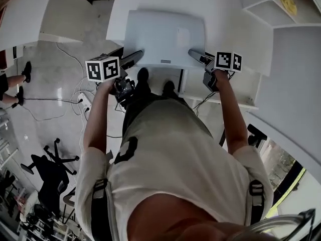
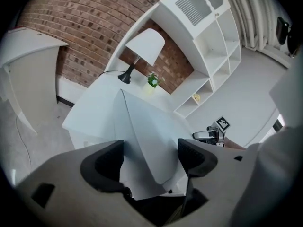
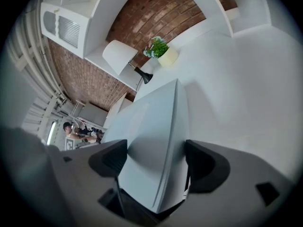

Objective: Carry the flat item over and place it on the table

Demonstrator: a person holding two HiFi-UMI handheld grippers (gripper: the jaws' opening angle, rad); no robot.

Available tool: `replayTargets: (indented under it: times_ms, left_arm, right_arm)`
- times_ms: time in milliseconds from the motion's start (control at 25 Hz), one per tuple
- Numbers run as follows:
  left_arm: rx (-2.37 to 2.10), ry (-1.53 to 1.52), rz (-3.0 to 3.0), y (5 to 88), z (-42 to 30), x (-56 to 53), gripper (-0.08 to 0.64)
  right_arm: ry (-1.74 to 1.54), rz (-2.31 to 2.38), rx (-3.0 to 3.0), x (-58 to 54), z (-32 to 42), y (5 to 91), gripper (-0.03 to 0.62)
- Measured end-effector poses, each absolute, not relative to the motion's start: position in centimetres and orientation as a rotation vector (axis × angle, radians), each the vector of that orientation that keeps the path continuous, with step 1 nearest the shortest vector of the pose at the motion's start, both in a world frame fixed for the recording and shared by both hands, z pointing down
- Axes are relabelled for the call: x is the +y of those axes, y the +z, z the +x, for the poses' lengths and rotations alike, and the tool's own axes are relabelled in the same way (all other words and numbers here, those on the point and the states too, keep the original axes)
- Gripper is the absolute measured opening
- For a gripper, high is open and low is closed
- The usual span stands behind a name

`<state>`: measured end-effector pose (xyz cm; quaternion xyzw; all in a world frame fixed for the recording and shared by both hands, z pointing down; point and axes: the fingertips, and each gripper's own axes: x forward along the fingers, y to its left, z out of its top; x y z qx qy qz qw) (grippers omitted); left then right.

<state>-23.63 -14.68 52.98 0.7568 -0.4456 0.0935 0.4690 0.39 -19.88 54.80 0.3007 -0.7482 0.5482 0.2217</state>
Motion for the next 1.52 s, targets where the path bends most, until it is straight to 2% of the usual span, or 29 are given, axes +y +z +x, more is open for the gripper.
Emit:
replayTargets:
  times_ms: [480, 1080, 1200, 1400, 1440, 1480, 1520]
  left_arm:
    - [-0.996, 0.529, 1.929, 59.7, -23.5, -23.3, 0.354]
    - [-1.102, 0.495, 1.980, 59.0, -23.2, -28.6, 0.356]
    - [-1.131, 0.340, 1.951, 55.7, -25.1, -27.3, 0.356]
    - [-1.085, 0.124, 2.002, 49.3, -26.3, -21.0, 0.354]
    - [-1.079, 0.090, 2.012, 48.2, -26.0, -19.7, 0.354]
    - [-1.078, 0.058, 2.022, 47.3, -25.6, -18.5, 0.343]
    - [-1.080, 0.029, 2.032, 46.5, -25.1, -17.5, 0.276]
  right_arm:
    - [1.389, 1.129, -1.888, -26.6, 0.8, 59.9, 0.381]
    - [1.128, 1.313, -1.973, -32.5, 2.8, 58.5, 0.413]
    - [1.229, 1.319, -2.137, -31.0, 2.5, 54.5, 0.413]
    - [1.595, 1.250, -2.474, -24.6, 1.4, 46.1, 0.411]
    - [1.662, 1.218, -2.536, -23.2, 1.2, 44.7, 0.390]
    - [1.721, 1.183, -2.594, -21.8, 1.0, 43.5, 0.334]
    - [1.771, 1.147, -2.644, -20.6, 0.7, 42.5, 0.266]
